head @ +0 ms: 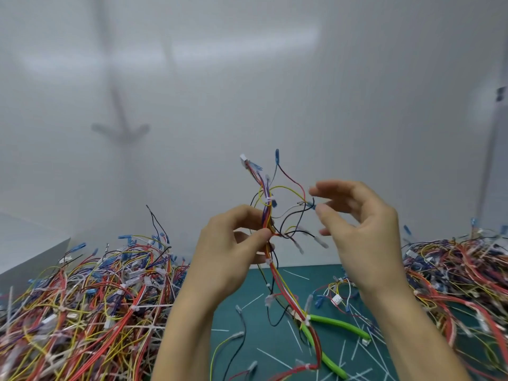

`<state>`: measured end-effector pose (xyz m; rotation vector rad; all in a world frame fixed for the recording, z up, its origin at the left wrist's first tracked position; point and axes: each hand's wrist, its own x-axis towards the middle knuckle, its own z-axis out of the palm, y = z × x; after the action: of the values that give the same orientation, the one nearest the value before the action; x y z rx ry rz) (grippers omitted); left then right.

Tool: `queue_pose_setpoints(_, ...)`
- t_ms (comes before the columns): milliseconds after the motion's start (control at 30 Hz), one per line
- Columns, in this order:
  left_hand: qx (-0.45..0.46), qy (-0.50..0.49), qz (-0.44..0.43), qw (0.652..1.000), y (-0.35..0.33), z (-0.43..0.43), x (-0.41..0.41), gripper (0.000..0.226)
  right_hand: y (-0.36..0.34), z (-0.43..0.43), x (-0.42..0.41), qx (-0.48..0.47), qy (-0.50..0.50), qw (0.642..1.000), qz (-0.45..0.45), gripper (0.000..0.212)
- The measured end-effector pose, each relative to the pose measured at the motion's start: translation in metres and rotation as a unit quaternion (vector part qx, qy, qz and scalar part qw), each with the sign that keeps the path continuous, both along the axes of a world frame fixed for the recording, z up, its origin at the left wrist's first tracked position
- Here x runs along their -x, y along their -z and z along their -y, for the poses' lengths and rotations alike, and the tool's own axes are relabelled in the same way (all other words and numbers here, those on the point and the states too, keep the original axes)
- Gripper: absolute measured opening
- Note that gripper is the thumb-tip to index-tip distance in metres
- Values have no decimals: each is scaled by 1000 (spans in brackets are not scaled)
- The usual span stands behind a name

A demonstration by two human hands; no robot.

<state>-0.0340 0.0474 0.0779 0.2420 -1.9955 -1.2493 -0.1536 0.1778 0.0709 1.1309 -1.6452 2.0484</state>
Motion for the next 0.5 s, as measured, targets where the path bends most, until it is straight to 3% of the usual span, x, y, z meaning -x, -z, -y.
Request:
queue_pose_setpoints(100,-14,1,-18,1000,-2,2,-3,14,1,-3,9,-74,31,996,47,24)
queue_pose_setpoints(200,-24,12,-27,999,-2,0,-3,16,2,-4,11,-168,-63,976,123,36)
queue_pose_setpoints(300,-36,20,-30,999,-1,-1,-2,18,2,-2,6,-162,-155,962,158,23)
queue_pose_setpoints(500,-53,30,-39,997,-2,-2,-2,17,0,-5,4,-114,-183,963,164,12)
